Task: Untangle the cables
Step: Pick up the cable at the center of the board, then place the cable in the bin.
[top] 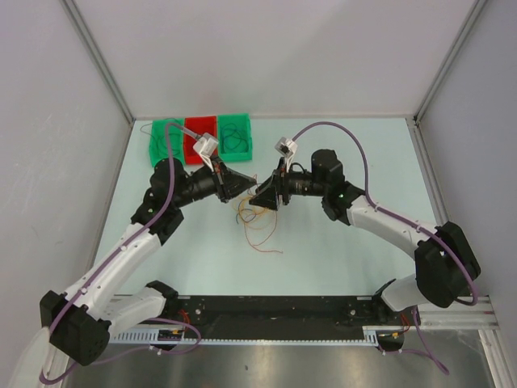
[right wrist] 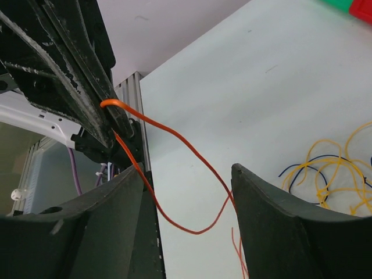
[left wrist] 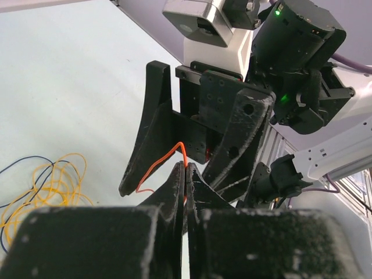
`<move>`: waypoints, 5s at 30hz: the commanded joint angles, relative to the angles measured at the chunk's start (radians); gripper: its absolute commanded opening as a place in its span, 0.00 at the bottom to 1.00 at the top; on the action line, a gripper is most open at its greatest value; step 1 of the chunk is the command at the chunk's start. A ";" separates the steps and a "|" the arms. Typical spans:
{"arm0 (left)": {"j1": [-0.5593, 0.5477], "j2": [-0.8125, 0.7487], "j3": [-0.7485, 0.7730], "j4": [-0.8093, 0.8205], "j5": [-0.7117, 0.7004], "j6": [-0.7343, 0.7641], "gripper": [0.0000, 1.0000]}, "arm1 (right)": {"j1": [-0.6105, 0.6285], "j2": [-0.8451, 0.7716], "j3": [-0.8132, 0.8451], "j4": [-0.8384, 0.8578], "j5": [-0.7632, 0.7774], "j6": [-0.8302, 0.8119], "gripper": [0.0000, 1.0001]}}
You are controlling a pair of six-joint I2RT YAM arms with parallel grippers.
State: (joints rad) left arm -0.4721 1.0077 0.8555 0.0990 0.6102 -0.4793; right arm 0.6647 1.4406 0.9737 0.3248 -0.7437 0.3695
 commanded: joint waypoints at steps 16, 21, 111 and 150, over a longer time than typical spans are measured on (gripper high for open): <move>-0.005 0.009 0.034 0.004 0.031 0.010 0.00 | 0.015 0.037 0.059 0.065 -0.039 0.028 0.09; -0.005 0.005 0.039 -0.012 0.029 0.011 0.01 | 0.018 0.038 0.059 0.079 -0.029 0.048 0.00; 0.079 -0.472 0.086 -0.967 -1.146 -0.041 0.96 | -0.079 1.143 1.484 0.260 0.726 -0.262 0.00; 0.086 -0.451 0.082 -0.956 -1.129 -0.025 0.94 | -0.020 1.284 1.356 0.283 0.722 -0.103 0.00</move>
State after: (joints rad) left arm -0.3939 0.5510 0.9424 -0.8848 -0.5205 -0.5213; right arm 0.6380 2.7193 2.3280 0.5587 0.0124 0.1890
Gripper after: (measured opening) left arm 0.937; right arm 0.017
